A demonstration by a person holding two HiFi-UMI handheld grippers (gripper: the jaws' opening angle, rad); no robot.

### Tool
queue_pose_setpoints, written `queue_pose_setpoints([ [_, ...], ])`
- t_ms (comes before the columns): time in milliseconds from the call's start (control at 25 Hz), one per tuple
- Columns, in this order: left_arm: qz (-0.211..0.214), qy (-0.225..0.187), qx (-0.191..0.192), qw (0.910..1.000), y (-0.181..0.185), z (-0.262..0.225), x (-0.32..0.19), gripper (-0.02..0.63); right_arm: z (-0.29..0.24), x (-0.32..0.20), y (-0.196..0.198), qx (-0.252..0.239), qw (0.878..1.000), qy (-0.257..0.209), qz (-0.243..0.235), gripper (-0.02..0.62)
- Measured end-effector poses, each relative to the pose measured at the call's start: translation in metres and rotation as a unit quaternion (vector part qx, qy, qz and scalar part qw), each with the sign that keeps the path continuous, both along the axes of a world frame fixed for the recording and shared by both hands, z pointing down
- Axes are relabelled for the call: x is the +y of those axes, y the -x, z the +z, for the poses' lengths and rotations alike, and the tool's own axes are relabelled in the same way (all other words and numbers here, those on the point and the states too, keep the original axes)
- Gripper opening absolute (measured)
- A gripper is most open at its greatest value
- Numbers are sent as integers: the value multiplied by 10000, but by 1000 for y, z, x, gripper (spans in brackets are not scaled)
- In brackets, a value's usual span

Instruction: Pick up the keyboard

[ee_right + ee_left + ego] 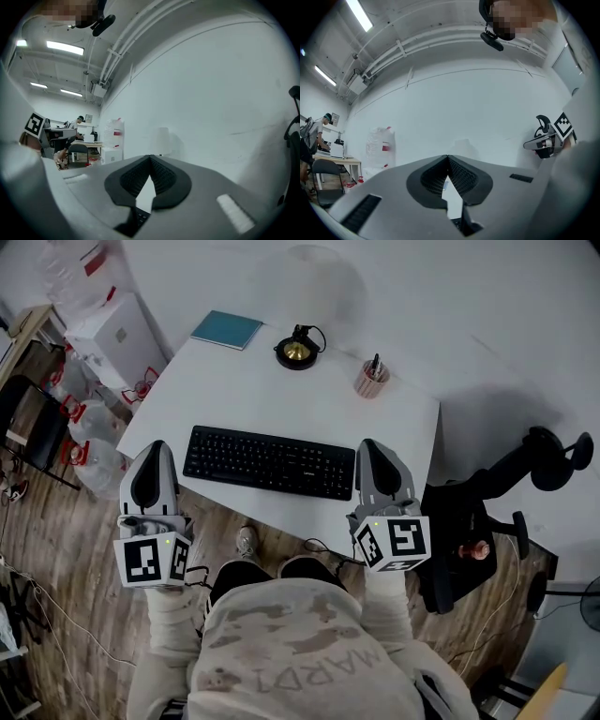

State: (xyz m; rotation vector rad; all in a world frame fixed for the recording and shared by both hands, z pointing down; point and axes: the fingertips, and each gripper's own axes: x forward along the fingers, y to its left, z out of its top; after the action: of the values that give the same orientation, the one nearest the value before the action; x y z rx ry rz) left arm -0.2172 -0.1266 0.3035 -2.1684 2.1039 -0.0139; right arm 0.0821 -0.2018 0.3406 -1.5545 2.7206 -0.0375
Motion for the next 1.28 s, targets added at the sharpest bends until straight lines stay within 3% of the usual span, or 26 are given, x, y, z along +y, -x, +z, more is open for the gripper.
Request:
queue_pose_setpoints([
  [360, 320, 541, 84, 9980, 25, 39, -53, 6, 47, -35, 15, 172, 9971, 698, 241, 11],
  [720, 442, 1358, 186, 9896, 59, 104, -93, 6, 101, -62, 19, 197, 9878, 1438, 558, 11],
  [1040, 634, 2162, 495, 9730, 75, 166, -113, 8, 150, -73, 10, 116, 9727, 2124, 922, 12],
  [1160, 672, 2473, 580, 9649, 80, 189, -115, 36, 166, -73, 7, 184, 9666, 2341, 1030, 16],
  [1280, 672, 2773, 649, 9562, 85, 211, -115, 59, 181, -73, 5, 217, 9604, 2550, 1097, 55],
])
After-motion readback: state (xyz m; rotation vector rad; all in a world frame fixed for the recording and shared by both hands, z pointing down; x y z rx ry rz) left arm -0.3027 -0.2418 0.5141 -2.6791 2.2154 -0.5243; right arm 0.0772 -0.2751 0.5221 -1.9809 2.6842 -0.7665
